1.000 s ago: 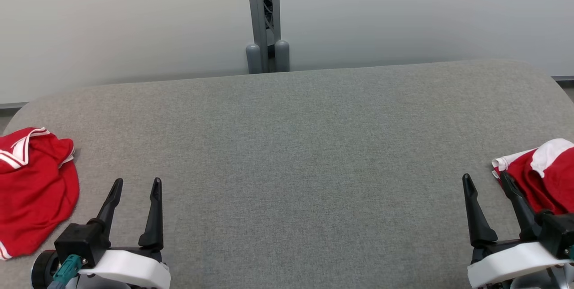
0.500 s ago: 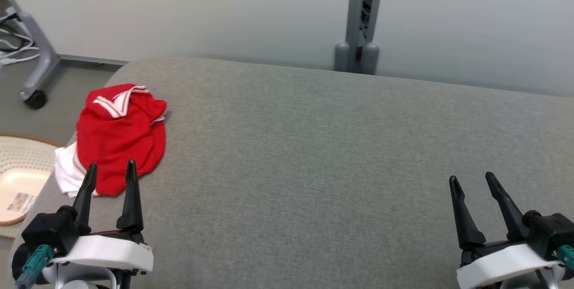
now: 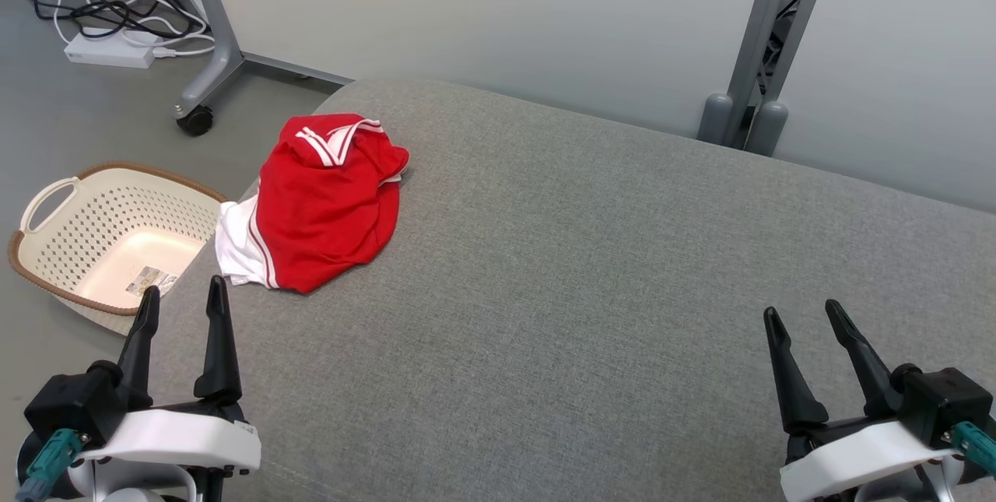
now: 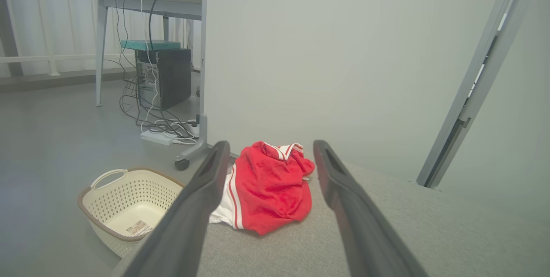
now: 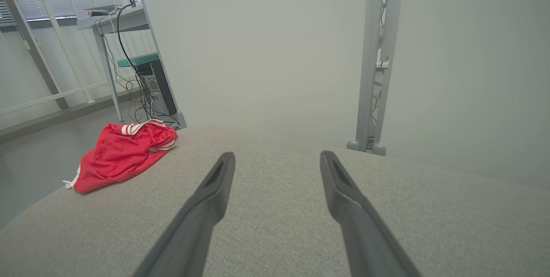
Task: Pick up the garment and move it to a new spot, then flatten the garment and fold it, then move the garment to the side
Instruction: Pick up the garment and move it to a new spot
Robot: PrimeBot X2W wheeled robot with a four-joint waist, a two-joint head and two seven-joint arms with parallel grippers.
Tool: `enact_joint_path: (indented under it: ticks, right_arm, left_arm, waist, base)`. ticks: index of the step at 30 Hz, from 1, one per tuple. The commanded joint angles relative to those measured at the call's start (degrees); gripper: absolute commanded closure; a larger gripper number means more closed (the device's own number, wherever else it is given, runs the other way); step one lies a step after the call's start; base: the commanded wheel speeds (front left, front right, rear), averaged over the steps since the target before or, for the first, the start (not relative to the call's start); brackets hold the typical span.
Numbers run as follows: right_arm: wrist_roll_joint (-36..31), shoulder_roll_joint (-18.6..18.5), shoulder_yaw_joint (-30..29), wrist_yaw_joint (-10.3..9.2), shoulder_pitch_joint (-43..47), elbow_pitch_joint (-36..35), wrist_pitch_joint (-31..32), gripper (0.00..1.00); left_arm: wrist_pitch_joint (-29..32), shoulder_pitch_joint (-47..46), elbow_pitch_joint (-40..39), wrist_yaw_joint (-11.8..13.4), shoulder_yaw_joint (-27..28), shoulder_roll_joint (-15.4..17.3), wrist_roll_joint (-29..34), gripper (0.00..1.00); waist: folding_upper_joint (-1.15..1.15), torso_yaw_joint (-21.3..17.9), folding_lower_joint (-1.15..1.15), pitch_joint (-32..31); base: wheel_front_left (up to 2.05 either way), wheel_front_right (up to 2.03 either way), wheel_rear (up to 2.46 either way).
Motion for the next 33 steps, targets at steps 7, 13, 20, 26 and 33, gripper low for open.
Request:
enact_joint_path:
  ticks: [7,13,20,26,33]
  right_arm:
    - [0.4,-0.3,0.1,-0.02,-0.6,0.2,-0.5,0.00]
    - [0.2,-0.3,0.1,-0.02,-1.2,0.0,-0.3,0.00]
    - [-0.9,-0.3,0.5,-0.02,-2.6,-1.1,0.5,0.00]
    - [-1.8,-0.3,1.0,-0.02,-4.4,-2.0,1.1,0.00]
    - [-2.8,-0.3,1.5,-0.02,-6.6,-2.4,1.7,0.00]
  left_arm:
    - [-0.3,-1.4,-0.2,-0.3,1.2,-0.7,0.7,0.00]
    - [-0.4,-5.4,-1.6,0.1,2.5,-0.6,1.7,0.00]
    - [0.8,-17.2,-0.4,-1.0,4.7,1.5,1.6,0.00]
    - [5.4,-27.8,9.6,-4.2,4.7,2.4,-1.3,0.00]
    - [13.3,-37.1,29.7,-9.7,2.6,2.6,-4.7,0.00]
  waist:
    - [0.00,-0.1,0.00,0.4]
    - [0.00,-0.6,0.00,1.4]
    - [0.00,-2.6,0.00,4.1]
    - [0.00,-5.9,0.00,7.9]
    - [0.00,-10.1,0.00,12.4]
  base:
    - [0.00,0.00,0.00]
    - [0.00,0.00,0.00]
    - [0.00,0.00,0.00]
    - [0.00,0.00,0.00]
    - [0.00,0.00,0.00]
